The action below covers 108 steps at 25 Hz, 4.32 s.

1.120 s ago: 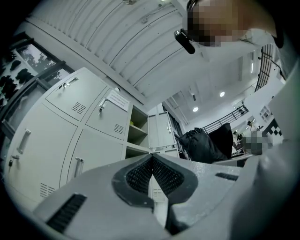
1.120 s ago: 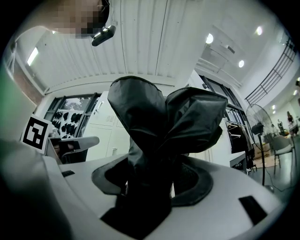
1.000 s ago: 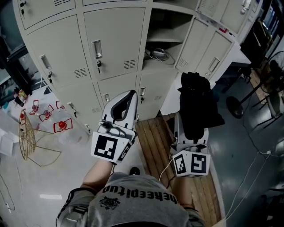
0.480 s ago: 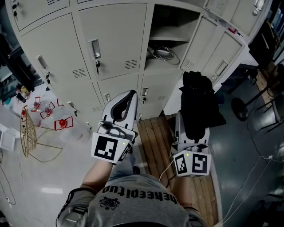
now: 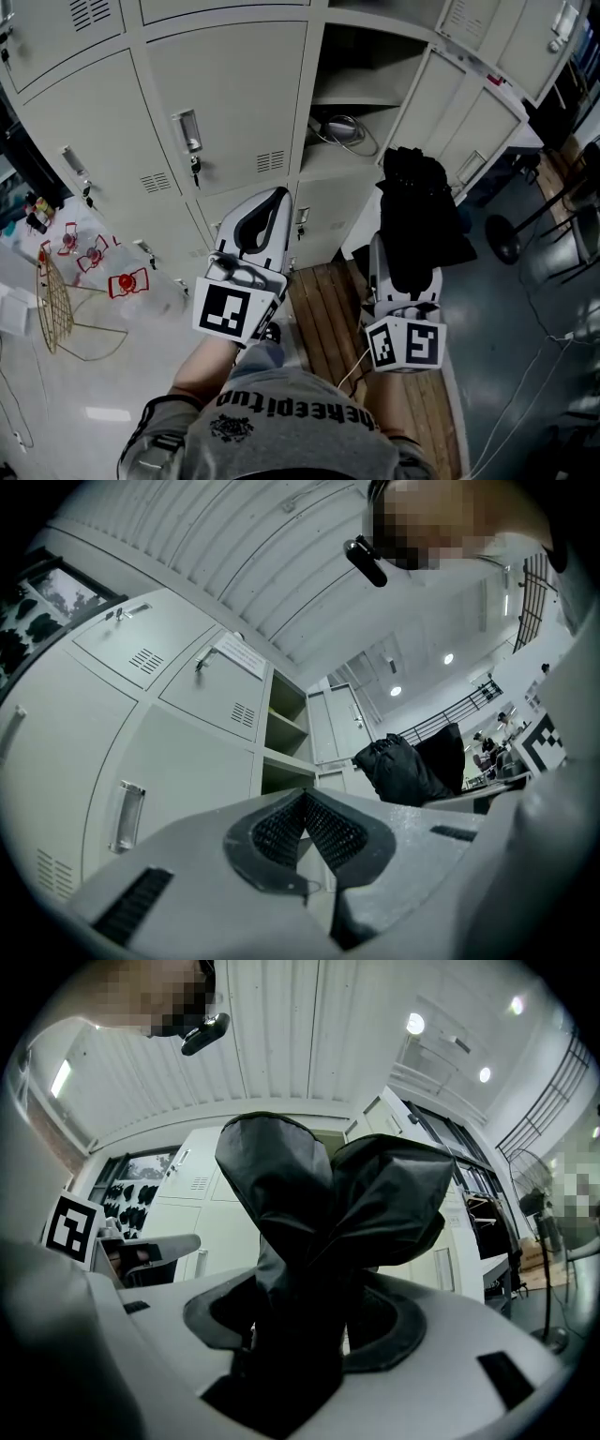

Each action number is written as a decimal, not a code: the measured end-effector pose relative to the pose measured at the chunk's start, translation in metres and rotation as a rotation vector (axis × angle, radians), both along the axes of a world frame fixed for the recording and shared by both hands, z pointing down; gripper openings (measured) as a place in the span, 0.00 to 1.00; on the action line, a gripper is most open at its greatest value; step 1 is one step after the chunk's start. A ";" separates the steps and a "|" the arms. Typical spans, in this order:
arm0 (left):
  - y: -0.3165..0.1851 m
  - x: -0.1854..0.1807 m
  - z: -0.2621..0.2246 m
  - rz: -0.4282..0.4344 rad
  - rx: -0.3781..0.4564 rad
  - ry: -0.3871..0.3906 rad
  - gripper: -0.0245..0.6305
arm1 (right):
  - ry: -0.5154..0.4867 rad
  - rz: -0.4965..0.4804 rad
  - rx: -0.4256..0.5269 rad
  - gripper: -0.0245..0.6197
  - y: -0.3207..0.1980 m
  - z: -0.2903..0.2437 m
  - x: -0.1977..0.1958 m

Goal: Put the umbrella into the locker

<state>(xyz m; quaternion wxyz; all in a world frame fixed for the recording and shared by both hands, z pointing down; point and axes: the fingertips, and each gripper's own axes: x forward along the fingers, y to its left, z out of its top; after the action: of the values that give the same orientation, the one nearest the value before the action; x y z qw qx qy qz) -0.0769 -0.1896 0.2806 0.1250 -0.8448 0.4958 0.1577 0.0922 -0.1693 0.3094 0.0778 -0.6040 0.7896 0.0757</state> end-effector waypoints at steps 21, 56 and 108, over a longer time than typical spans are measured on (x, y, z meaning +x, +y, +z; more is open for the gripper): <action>-0.133 -0.005 -0.001 0.103 -0.020 -0.089 0.04 | -0.001 0.122 -0.010 0.44 -0.124 -0.003 -0.018; -0.224 0.037 -0.017 -0.080 -0.108 -0.061 0.04 | 0.131 -0.069 -0.259 0.44 -0.284 -0.022 0.015; -0.202 0.030 -0.071 -0.418 -0.103 -0.060 0.04 | 0.296 -0.321 -0.510 0.44 -0.441 -0.031 -0.052</action>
<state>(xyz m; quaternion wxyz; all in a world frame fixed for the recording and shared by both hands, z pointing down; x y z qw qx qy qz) -0.0464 -0.3912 0.2094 0.1265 -0.7332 0.6636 0.0779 0.0402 -0.6106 0.2788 -0.1803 -0.4544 0.8709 -0.0508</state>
